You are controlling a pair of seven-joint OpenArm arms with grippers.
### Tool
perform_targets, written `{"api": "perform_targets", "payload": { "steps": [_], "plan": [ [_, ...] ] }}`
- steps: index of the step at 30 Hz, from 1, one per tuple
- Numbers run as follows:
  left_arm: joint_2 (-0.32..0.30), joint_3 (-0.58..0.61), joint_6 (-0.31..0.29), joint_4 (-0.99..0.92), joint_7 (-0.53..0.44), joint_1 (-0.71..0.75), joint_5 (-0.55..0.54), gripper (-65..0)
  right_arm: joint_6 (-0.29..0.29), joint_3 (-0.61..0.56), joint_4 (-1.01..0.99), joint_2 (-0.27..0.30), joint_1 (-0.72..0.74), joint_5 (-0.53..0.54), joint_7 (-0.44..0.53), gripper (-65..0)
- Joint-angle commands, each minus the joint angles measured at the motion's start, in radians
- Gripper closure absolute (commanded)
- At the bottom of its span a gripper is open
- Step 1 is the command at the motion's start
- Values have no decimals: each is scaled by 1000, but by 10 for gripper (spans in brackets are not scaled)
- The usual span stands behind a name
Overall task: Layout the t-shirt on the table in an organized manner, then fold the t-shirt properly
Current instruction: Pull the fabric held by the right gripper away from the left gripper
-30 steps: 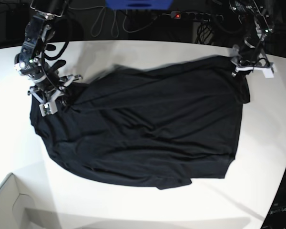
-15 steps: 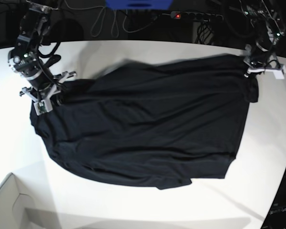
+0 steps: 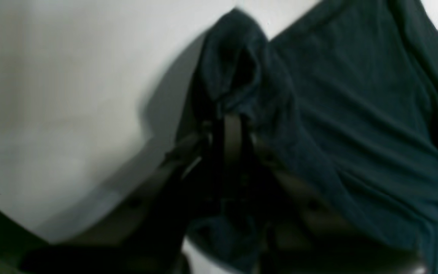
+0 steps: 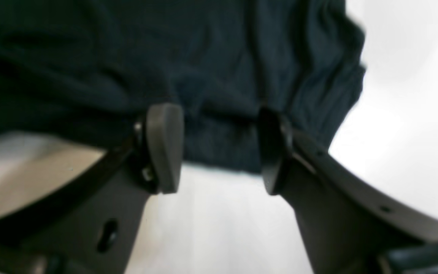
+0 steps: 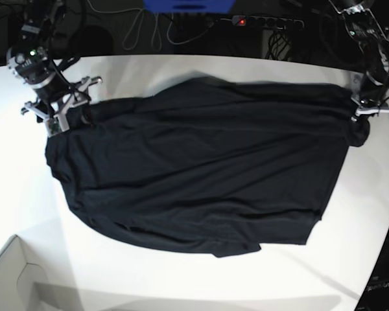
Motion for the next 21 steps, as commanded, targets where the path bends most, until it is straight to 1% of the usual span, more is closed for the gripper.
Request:
{"api": "perform_targets", "payload": {
  "steps": [1,8,13,17,21],
  "plan": [
    [-12,-3,-3,18,-6,-20,-12,-1,-1,1,11,22,1,15,22,-327],
    [-12,-2,-3,18,-6,-26,-11,-1,-1,3,-72,37,5,14,22,-327],
    [-8,-3,-3,18,-6,-21,-12,-1,-1,4,-118,34,10,14,24,-327],
    [-8,-3,-3,18,-6,-20,-12,-1,-1,6,-158,35,42,14,24,-326],
    [-9,-5,-3,18,-6,-20,-12,-1,-1,61,-147,31,44,17,24,-325]
  ]
}}
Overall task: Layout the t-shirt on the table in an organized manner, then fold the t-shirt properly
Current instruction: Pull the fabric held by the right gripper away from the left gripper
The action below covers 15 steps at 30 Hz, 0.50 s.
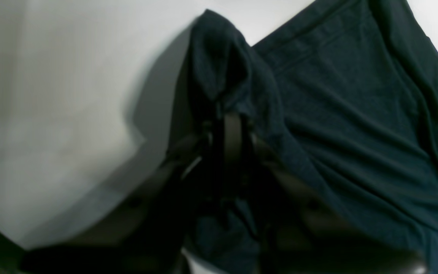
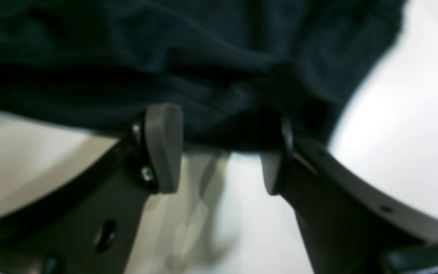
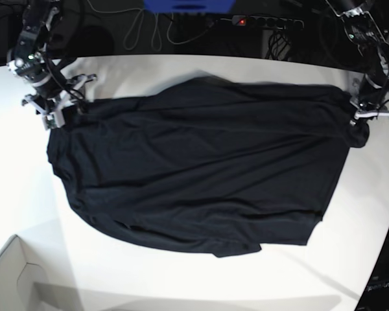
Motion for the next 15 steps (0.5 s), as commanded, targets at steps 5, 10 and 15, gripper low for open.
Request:
{"api": "perform_targets", "payload": {
  "steps": [5,10,15],
  "plan": [
    [-16,-5,-3,18,-15,-3,-12,-1,-1,124,67,-27,42,13,21,-324],
    [-15,-5,-3,18,-15,-3,-12,-1,-1,145,64,-26,70,13,13,-329],
    [-16,-5,-3,18,-15,-3,-12,-1,-1,99,62,-20,73,13,18,-330]
  ]
}}
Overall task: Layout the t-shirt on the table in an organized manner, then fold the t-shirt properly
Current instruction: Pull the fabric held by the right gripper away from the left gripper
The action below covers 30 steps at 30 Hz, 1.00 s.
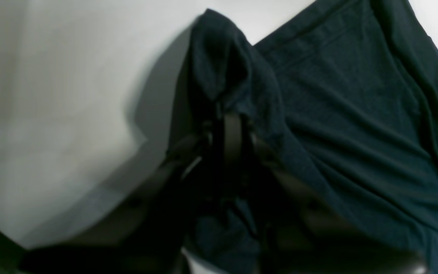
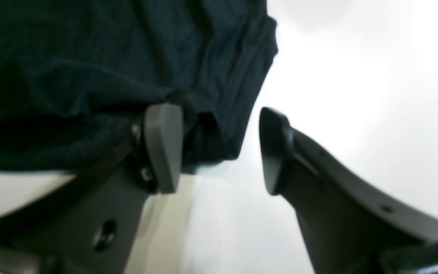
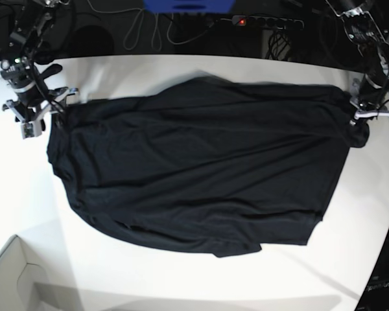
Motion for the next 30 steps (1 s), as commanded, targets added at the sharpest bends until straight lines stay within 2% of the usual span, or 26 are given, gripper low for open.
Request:
{"api": "perform_targets", "payload": {
  "steps": [1,7,15,18,23,24,30],
  "plan": [
    [-16,-5,-3,18,-14,-3,-12,-1,-1,-8,15,19,9,17,26,-330],
    [-16,-5,-3,18,-14,-3,-12,-1,-1,-69,-34,53,37,17,26,-330],
    [-17,-5,-3,11,-14,-3,-11,-1,-1,-66,-118,86,63,16,26,-320],
    [-17,-5,-3,11,-14,-3,-11,-1,-1,-69,-120,100,54,16,26,-261],
    [-17,-5,-3,16,-14,-3,-11,-1,-1,-61,-117,103,26,17,26,-30],
    [-17,-5,-3,16,-14,-3,-11,-1,-1,-61,-117,105,26,17,26,0],
    [-17,-7,-3,16,-14,-3,-11,-1,-1,-60,-112,132,-26,24,29,0]
  ]
}}
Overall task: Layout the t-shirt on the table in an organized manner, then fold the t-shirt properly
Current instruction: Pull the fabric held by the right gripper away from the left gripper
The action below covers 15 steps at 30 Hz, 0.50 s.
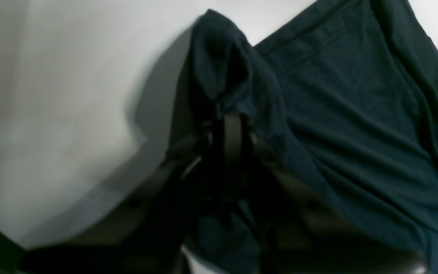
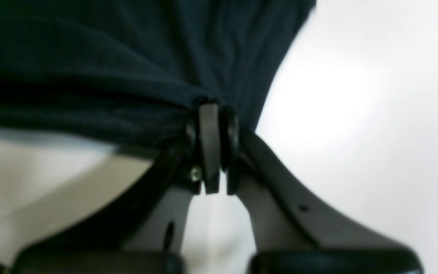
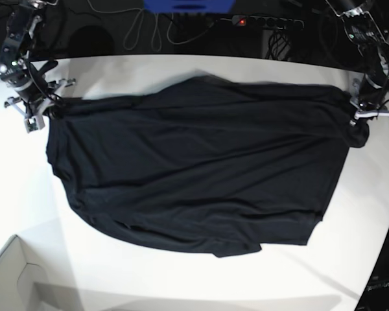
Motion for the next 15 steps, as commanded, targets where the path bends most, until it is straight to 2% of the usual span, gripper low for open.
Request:
{"api": "perform_targets", "payload": {
  "steps": [1,8,15],
  "plan": [
    [-17,-6,-3,18,-15,-4,-11,-1,-1,3,16,11,7,8,18,0],
    [-17,-7,-3,19,-15,-4,-12,-1,-1,57,18,7,-42,10,144,0],
    [-17,-9,-3,19,-15,-4,-12,-1,-1,57,12,8,-79,4,163,0]
  ]
}}
